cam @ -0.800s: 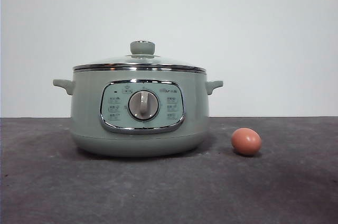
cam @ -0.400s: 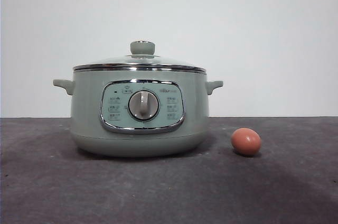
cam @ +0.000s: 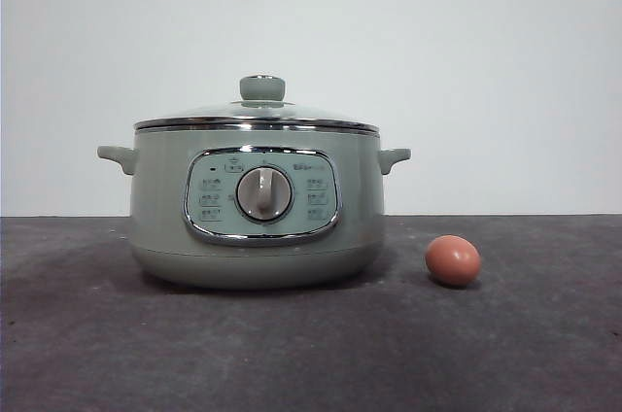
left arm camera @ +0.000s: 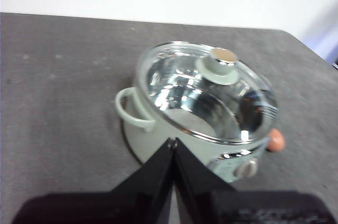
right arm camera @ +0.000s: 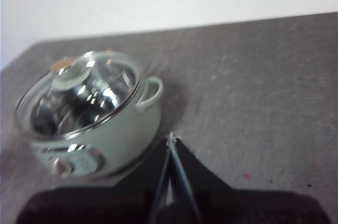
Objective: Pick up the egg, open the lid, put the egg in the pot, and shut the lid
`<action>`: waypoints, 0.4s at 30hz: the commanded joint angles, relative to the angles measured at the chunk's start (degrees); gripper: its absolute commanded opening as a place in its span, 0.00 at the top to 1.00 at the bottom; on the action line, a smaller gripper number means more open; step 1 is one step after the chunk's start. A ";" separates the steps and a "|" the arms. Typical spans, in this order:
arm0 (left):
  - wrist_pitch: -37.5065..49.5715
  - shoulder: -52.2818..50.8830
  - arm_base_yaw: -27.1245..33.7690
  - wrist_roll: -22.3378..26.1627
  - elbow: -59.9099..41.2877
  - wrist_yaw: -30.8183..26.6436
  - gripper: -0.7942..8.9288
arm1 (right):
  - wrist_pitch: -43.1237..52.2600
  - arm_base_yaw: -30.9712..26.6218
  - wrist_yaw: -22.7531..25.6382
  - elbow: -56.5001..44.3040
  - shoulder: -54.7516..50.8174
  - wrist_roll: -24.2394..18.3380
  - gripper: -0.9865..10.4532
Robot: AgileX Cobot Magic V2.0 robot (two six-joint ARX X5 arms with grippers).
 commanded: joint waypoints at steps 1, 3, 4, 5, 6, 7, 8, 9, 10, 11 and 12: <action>-3.80 1.88 0.07 3.26 4.94 1.77 0.92 | -5.92 0.00 -2.14 6.45 3.45 -5.81 0.92; -6.86 3.23 0.07 4.57 8.24 2.45 0.92 | -9.97 0.00 -3.37 10.40 5.73 -7.37 0.92; -8.37 3.85 0.07 5.20 9.79 2.93 0.92 | -12.04 0.00 -3.89 12.28 6.80 -8.28 0.92; -9.62 4.31 0.07 5.66 11.06 3.13 0.92 | -13.75 0.00 -4.26 13.73 7.61 -9.01 0.92; -10.99 4.81 0.07 6.23 12.33 3.32 0.92 | -15.63 0.00 -4.42 15.17 8.48 -10.10 0.92; -12.09 5.14 0.09 6.95 13.31 3.72 0.92 | -17.33 0.00 -4.39 16.44 9.22 -11.10 0.92; -12.94 5.31 0.07 7.39 13.97 4.22 0.92 | -18.53 0.00 -4.39 17.29 9.70 -11.87 0.92; -13.75 5.49 0.07 7.61 14.56 4.66 0.92 | -19.69 0.00 -4.39 18.10 10.12 -12.66 0.92; -14.36 5.62 0.07 7.74 14.93 4.83 0.92 | -20.35 0.00 -4.39 18.58 10.43 -12.98 0.92; -15.02 5.64 0.07 8.37 15.23 5.03 0.92 | -20.87 0.00 -4.39 18.95 10.64 -12.96 0.92; -15.43 5.66 0.07 9.27 15.39 5.31 0.92 | -21.18 0.00 -4.37 19.19 10.78 -12.96 0.92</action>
